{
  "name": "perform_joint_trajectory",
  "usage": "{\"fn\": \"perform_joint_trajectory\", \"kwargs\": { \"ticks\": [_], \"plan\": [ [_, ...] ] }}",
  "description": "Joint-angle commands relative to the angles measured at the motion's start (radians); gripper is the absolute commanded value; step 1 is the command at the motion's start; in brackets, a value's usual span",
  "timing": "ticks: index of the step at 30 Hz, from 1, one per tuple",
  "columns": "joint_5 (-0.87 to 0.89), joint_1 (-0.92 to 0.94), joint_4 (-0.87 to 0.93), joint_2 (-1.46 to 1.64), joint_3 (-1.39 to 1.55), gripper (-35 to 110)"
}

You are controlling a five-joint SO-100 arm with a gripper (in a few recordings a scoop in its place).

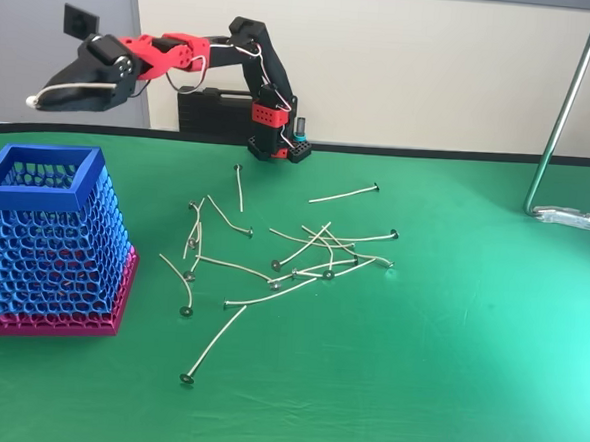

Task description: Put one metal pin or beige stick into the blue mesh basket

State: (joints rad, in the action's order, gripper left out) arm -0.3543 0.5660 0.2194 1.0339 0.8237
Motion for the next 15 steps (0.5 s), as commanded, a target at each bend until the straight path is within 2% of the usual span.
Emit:
{"fn": "perform_joint_trajectory", "kwargs": {
  "ticks": [1, 15],
  "plan": [
    [-0.012, 0.017, -0.028, -0.005, -0.06, 0],
    [-0.032, 0.044, -0.038, -0.086, -0.146, 0]
  ]
}}
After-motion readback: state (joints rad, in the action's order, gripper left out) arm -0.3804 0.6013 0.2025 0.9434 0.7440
